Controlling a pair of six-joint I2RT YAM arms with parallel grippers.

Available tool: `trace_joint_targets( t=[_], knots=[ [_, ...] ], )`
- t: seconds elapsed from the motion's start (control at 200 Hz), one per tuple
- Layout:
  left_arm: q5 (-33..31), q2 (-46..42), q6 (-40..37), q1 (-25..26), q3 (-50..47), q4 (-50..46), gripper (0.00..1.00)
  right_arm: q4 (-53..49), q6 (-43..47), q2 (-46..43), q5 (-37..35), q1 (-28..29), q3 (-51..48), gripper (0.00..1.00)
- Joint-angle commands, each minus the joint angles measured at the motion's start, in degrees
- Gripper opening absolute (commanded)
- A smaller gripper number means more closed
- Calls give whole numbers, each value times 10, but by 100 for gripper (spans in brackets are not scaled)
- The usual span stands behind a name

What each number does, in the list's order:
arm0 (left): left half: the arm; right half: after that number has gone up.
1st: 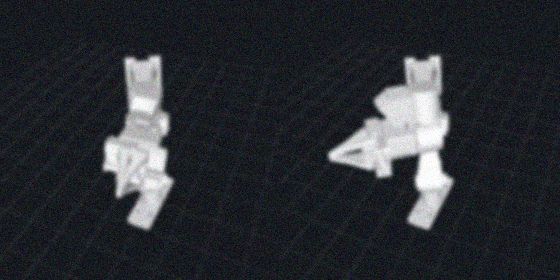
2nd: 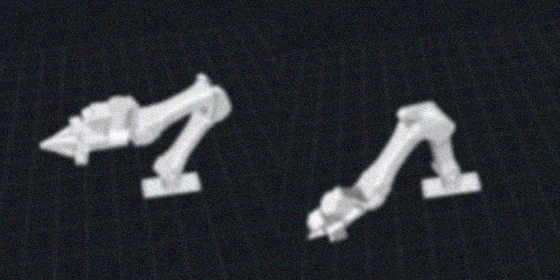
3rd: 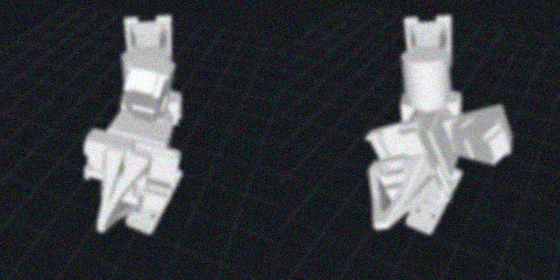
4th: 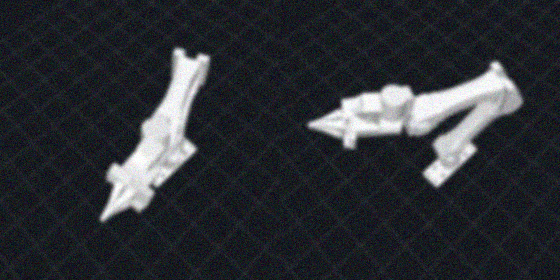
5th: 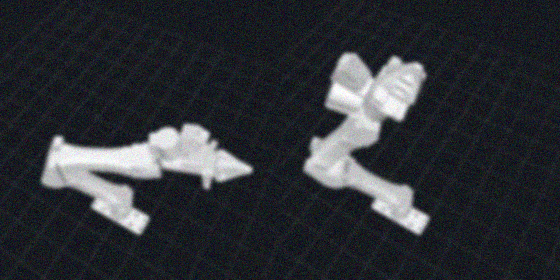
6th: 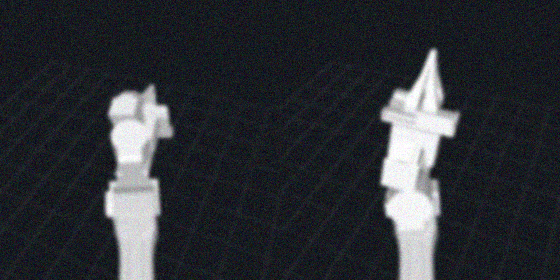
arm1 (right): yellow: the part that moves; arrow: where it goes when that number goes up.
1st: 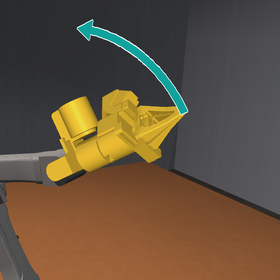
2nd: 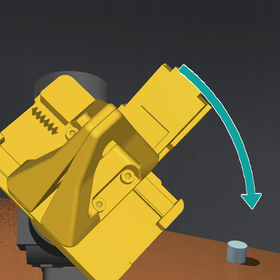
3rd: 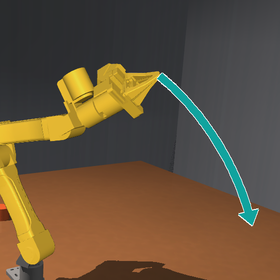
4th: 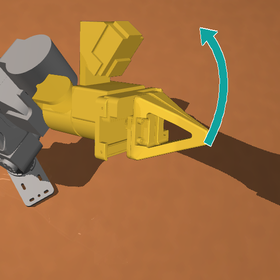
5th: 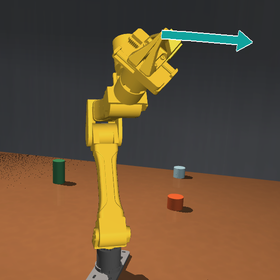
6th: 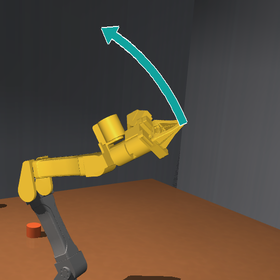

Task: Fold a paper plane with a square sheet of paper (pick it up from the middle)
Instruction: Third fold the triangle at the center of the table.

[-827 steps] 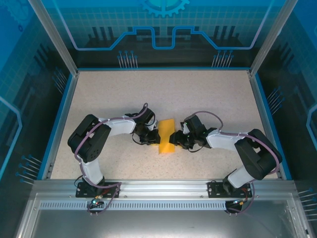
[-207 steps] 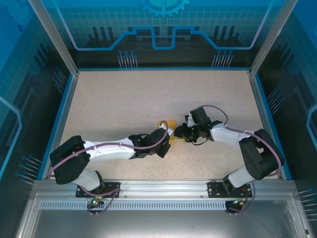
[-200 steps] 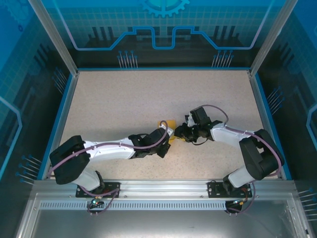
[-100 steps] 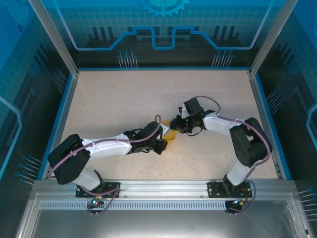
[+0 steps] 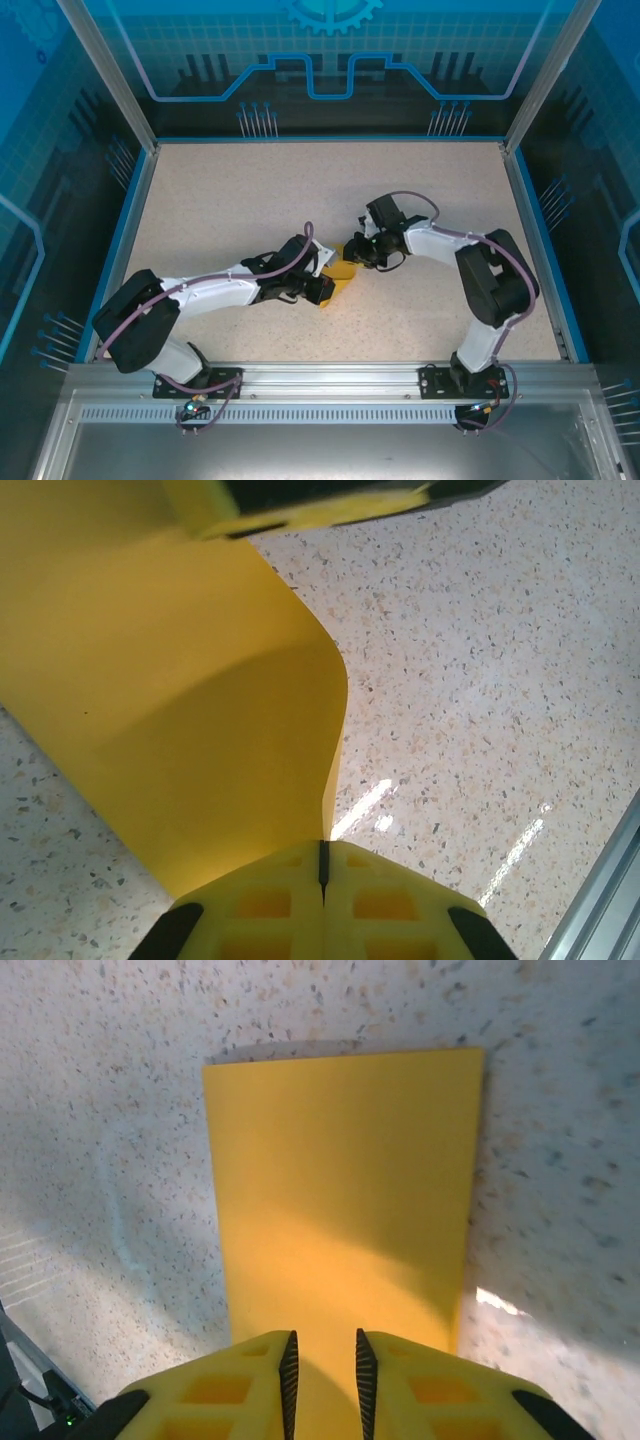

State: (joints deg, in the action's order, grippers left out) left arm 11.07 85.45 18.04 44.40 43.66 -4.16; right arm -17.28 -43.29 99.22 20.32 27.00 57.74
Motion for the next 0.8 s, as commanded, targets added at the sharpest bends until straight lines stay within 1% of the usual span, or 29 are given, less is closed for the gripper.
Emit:
trace_joint_targets(
  t=[0.0,0.055,0.11,0.16,0.27,0.47,0.545,0.62,0.66,0.735,0.775,0.795],
  knots=[
    [24,-10,2,-4,-4,-1,0,-56,-19,-74,-55,0,-28,38],
    [26,-10,3,-4,-3,-2,0,-44,-39,-97,-50,-1,-58,41],
    [30,-9,3,-4,-1,-2,0,-7,-66,-111,-21,0,-93,46],
    [32,-9,2,-4,1,-4,0,20,-91,-119,-2,3,-118,47],
    [37,-10,2,-4,3,-5,0,64,-129,-123,5,12,-147,51],
    [46,-5,-5,-4,13,-19,0,139,-161,-88,47,25,-146,52],
    [47,-3,-8,-3,18,-25,0,155,-174,-78,49,29,-144,51],
    [48,-2,-12,-3,25,-35,0,164,-181,-71,52,30,-144,47],
    [46,-1,-14,0,29,-40,8,171,-184,-69,56,30,-144,45],
    [43,0,-19,9,37,-49,16,178,-188,-67,63,31,-144,44],
    [34,-2,-23,14,42,-54,26,179,-188,-68,62,31,-146,44],
    [29,-1,-26,18,45,-60,29,179,-189,-68,63,31,-145,44]
  ],
)
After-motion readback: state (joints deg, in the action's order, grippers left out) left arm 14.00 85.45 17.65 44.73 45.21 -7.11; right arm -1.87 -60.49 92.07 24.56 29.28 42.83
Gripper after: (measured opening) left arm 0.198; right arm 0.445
